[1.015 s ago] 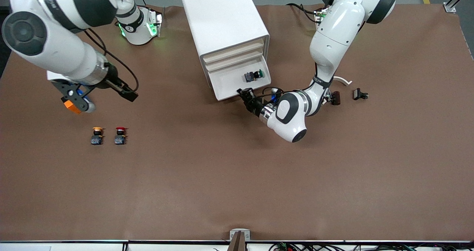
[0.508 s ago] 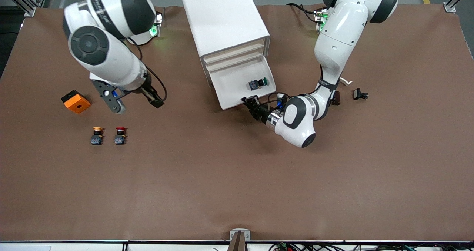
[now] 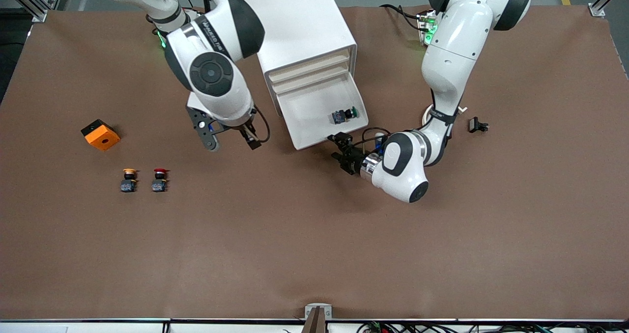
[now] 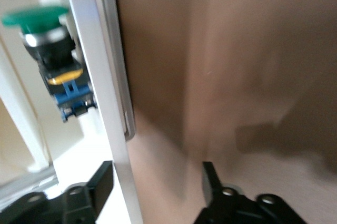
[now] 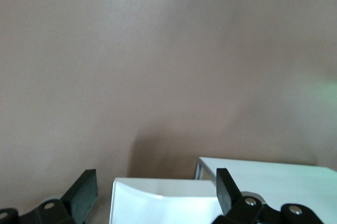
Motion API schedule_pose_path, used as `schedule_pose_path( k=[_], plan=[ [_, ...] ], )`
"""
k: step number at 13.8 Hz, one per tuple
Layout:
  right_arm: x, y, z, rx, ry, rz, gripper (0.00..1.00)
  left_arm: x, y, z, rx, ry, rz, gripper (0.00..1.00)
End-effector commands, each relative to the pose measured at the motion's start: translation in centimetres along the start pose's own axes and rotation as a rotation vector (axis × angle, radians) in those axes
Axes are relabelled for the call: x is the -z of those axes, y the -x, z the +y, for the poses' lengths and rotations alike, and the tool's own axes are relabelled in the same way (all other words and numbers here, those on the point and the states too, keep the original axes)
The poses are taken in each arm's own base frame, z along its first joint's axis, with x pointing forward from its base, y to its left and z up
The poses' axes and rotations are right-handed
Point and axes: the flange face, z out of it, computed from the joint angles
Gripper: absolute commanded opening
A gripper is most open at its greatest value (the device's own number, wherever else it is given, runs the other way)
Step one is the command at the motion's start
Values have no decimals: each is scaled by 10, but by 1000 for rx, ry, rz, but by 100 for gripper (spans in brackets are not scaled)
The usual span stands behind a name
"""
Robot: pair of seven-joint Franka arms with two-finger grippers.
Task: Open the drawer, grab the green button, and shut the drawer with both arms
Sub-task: 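Lower the right gripper into the drawer while the left gripper withdraws, then grasp the green button with the right gripper and lift it out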
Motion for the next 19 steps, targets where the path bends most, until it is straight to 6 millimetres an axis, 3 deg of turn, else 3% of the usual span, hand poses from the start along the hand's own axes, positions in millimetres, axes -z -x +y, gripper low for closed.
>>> schedule_pose_path(
  k=[1, 4, 6, 7, 9, 11, 13, 15, 19],
  plan=[
    [1, 39, -7, -38, -12, 11, 100, 39, 8, -7, -38, 53, 27, 100],
    [-20, 83, -19, -86, 6, -28, 100, 107, -5, -3, -28, 170, 1, 100],
    [-29, 106, -27, -106, -10, -37, 100, 137, -9, -2, -28, 235, 6, 100],
    [-32, 120, -28, -113, -29, -39, 100, 165, -7, -8, -41, 300, 11, 100],
    [-37, 138, -31, -137, -67, -48, 100, 205, -22, -1, -67, 365, 8, 100],
    [-49, 162, -34, -167, -101, -58, 100, 238, -43, 7, -204, 431, 51, 100],
    [-67, 181, -36, -158, -116, -57, 100, 258, -54, 2, -374, 452, 109, 100],
    [-91, 203, -36, -130, -111, -43, 100, 274, -64, -6, -385, 492, 219, 100],
    [-119, 229, -36, -103, -123, -43, 100, 305, -60, -43, -481, 557, 319, 100]
  ],
)
